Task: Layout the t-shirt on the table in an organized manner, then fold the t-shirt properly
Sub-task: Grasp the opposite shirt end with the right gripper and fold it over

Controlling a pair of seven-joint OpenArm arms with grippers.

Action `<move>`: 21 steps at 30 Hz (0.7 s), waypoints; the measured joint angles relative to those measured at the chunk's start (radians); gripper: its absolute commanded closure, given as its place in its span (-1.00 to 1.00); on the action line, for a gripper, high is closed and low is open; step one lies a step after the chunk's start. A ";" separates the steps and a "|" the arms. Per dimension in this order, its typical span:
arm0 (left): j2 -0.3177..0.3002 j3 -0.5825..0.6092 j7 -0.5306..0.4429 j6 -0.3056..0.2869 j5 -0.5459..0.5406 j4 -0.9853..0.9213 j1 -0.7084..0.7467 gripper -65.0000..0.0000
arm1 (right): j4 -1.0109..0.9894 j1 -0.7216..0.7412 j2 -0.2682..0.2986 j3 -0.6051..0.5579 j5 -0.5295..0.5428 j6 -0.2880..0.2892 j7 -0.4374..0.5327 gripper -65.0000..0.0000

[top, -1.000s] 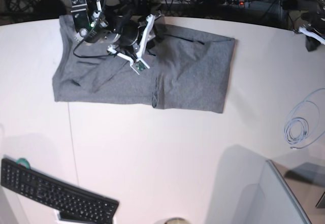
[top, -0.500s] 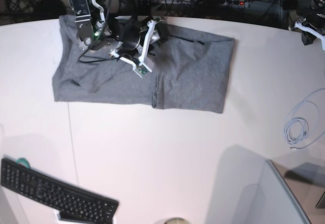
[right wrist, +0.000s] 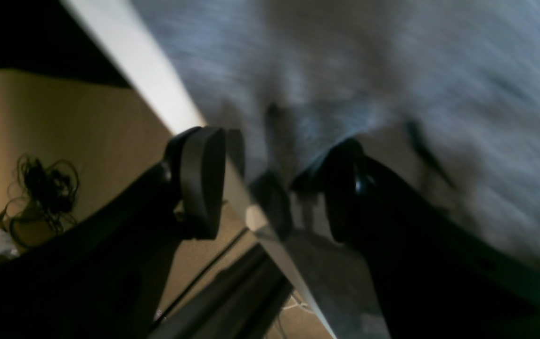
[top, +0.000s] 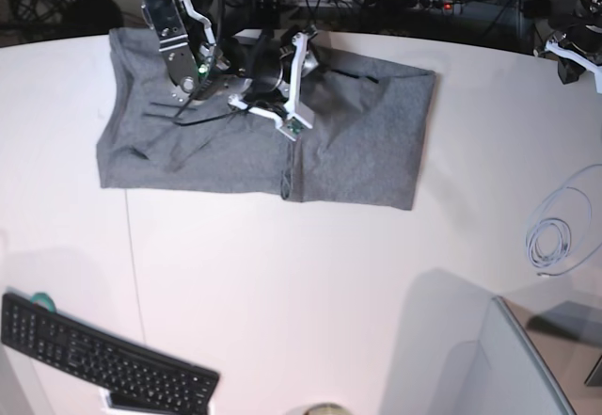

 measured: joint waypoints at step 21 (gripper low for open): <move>-0.007 -0.001 -0.002 0.000 0.001 -0.093 -0.008 1.00 | 0.172 -0.047 0.016 0.002 -0.003 0.000 -0.130 0.98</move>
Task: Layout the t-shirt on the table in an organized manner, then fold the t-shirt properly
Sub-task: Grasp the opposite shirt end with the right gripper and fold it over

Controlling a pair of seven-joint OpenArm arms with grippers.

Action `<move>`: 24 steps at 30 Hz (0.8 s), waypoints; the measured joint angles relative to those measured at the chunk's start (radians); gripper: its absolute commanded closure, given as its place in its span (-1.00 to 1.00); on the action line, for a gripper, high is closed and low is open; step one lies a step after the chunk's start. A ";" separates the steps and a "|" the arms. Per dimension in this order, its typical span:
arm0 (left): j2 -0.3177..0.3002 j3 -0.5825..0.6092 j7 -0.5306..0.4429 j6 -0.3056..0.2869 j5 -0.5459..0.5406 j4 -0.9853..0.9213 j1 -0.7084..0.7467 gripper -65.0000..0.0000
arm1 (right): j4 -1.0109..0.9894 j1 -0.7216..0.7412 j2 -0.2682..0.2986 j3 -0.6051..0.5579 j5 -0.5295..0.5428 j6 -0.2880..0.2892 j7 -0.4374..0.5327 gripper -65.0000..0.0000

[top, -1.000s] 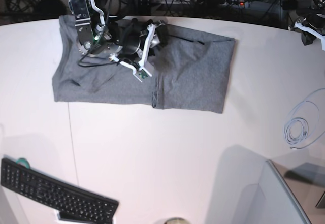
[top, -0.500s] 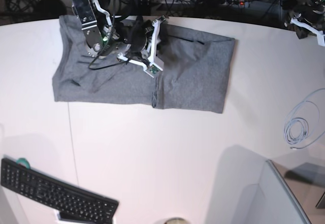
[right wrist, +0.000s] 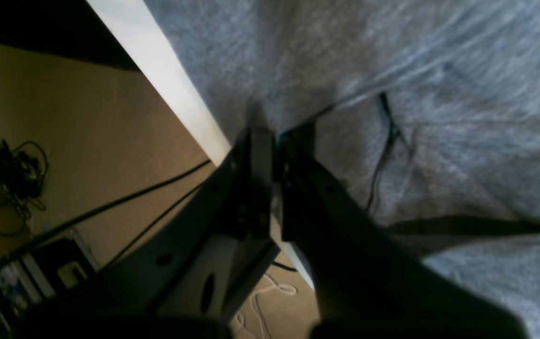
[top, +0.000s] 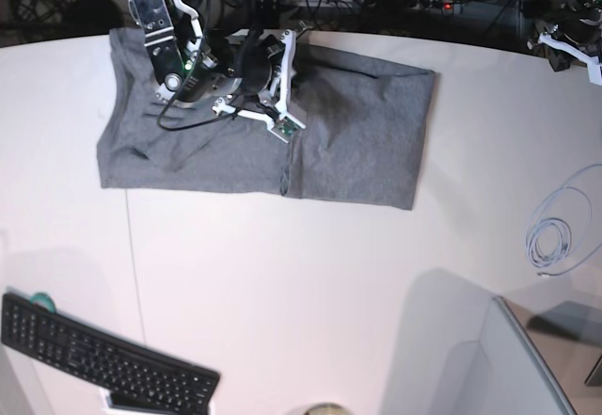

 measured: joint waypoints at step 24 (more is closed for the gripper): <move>0.000 0.001 -0.002 0.000 0.008 -0.004 -0.037 1.00 | 0.024 -0.024 0.008 -0.002 -0.002 0.000 -0.130 0.99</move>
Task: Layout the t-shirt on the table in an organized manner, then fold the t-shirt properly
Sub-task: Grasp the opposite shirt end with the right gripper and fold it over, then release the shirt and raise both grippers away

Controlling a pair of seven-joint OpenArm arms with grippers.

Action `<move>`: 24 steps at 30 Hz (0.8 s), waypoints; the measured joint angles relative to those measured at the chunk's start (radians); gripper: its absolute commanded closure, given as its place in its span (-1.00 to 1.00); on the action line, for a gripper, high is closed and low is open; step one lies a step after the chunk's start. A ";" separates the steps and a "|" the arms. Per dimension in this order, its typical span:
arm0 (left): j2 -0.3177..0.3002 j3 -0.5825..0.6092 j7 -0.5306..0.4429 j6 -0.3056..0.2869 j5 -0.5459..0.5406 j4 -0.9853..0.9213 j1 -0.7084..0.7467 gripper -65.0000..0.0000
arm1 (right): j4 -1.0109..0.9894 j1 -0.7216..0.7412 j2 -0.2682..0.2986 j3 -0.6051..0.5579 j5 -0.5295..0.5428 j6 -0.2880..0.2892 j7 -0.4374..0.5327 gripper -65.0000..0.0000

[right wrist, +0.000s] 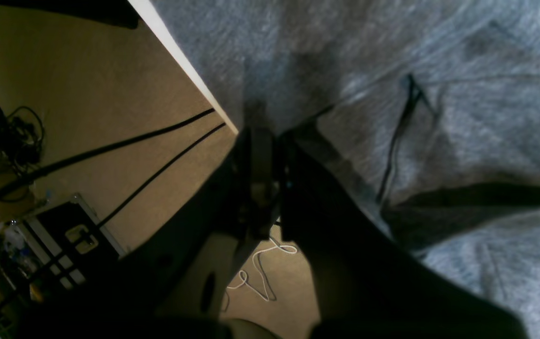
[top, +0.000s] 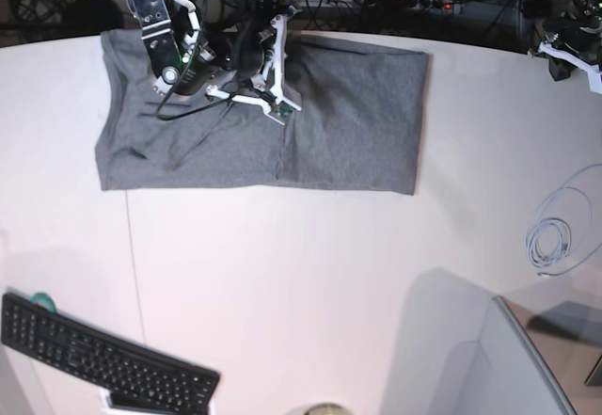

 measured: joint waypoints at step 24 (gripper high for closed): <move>0.000 0.000 0.000 0.000 0.000 0.000 -0.005 1.00 | -0.002 -0.017 0.031 -0.050 -0.005 -0.001 0.083 0.80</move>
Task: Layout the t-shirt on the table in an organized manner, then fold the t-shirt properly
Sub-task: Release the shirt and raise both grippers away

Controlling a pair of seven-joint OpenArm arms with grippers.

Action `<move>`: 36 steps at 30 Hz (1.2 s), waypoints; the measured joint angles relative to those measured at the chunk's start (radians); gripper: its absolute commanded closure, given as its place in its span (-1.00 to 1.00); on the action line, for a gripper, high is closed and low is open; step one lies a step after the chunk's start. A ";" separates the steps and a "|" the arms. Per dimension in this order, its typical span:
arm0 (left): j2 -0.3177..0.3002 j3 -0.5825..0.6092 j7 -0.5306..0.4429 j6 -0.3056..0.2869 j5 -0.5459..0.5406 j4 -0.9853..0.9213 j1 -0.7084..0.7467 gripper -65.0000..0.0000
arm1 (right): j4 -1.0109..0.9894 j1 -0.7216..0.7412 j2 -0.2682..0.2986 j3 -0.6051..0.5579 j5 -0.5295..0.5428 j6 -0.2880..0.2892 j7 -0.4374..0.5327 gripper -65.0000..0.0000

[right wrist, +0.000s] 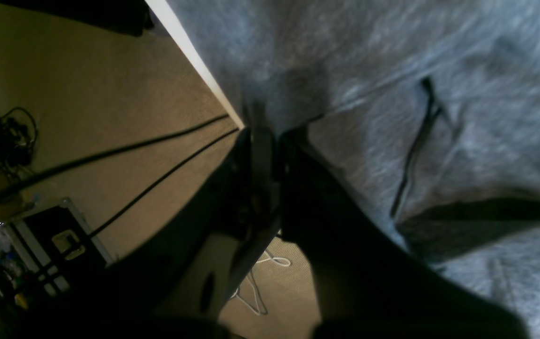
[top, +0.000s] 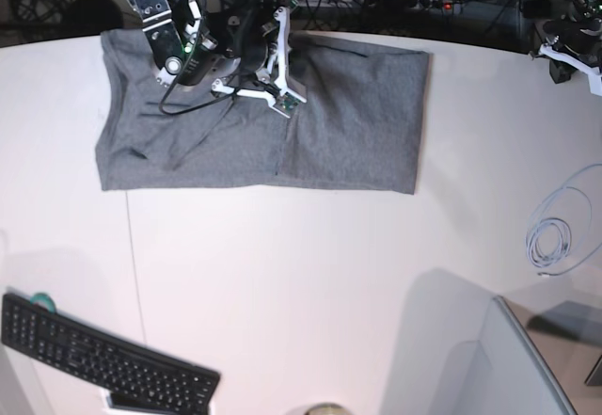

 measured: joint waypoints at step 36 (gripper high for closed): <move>0.055 0.261 -0.001 0.004 -0.014 0.017 -0.032 1.00 | 0.042 0.097 0.040 1.139 0.393 0.005 -0.072 -0.24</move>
